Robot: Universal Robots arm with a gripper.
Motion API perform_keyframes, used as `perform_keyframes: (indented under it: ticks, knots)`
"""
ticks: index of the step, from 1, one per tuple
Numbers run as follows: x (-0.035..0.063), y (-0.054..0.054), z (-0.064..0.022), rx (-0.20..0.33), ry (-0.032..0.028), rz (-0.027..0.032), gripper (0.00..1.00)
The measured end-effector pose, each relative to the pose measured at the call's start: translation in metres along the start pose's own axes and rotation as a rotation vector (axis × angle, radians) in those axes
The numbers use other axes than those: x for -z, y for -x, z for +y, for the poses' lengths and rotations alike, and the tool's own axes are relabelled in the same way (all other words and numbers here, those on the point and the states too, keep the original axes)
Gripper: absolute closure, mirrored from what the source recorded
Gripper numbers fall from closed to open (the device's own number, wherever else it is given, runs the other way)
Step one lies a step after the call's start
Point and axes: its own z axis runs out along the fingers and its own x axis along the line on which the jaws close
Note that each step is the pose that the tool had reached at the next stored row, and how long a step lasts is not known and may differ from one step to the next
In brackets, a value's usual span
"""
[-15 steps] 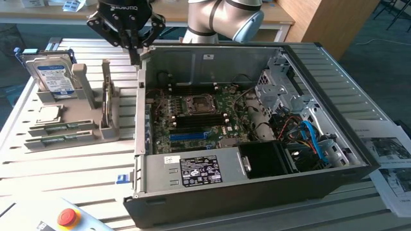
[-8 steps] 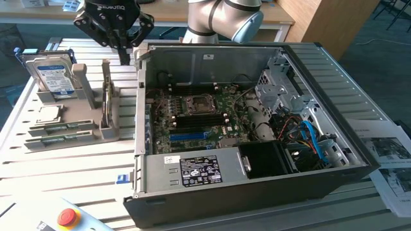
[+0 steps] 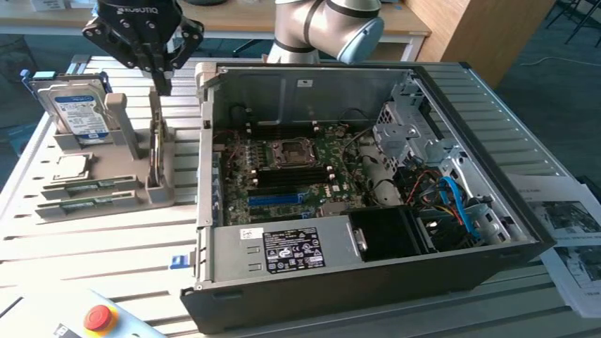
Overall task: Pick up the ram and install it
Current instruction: 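Reach for the ram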
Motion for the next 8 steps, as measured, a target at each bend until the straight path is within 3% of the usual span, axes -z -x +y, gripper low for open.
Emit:
perform_keyframes:
  ticks: [8]
  knots:
    - [0.0005,-0.029,-0.0021,0.000,0.0000,0.0001,0.90]
